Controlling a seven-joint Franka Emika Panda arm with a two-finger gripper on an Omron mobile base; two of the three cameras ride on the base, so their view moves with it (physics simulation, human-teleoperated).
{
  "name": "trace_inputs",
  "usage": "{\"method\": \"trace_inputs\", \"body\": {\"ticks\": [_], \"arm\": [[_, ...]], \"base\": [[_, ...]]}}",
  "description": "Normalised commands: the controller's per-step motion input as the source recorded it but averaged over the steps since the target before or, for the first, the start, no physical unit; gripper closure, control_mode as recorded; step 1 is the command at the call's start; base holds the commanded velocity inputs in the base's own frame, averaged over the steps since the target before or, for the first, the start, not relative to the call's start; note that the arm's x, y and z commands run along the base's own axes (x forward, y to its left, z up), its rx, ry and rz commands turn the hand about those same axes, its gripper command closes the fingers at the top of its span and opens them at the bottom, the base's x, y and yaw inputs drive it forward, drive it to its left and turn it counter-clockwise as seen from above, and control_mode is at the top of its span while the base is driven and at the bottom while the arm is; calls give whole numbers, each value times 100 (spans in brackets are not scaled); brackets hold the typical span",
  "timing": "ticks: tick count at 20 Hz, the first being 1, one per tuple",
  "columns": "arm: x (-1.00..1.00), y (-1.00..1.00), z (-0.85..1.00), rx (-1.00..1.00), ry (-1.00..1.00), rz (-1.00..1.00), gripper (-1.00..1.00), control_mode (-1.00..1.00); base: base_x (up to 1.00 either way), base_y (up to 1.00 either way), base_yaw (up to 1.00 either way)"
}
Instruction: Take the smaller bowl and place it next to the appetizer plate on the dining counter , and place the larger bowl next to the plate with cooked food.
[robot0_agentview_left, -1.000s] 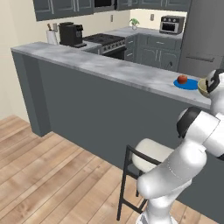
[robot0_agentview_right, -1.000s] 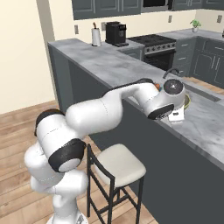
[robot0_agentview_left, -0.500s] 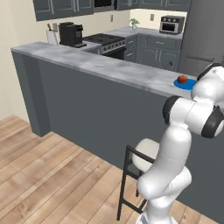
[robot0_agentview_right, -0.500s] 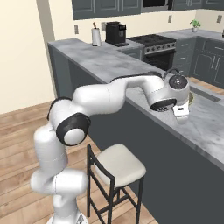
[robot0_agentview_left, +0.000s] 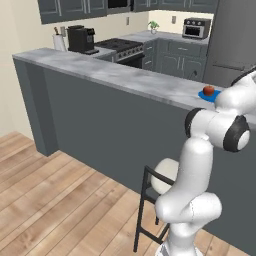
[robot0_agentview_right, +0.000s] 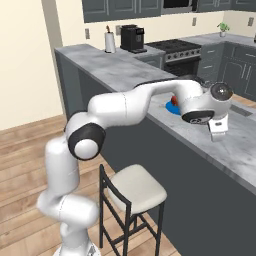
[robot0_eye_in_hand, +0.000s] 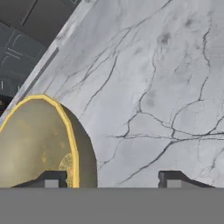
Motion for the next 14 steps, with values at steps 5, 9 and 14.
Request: {"method": "trace_inputs", "body": {"ticks": [5, 9, 14], "arm": [[-73, 6, 2, 1, -21, 0, -100, -100], [-100, 74, -12, 2, -30, 2, -100, -100], [-70, 100, 7, -18, -7, 5, -100, -100]], "base": [[0, 0, 0], [0, 0, 0], [0, 0, 0]]}}
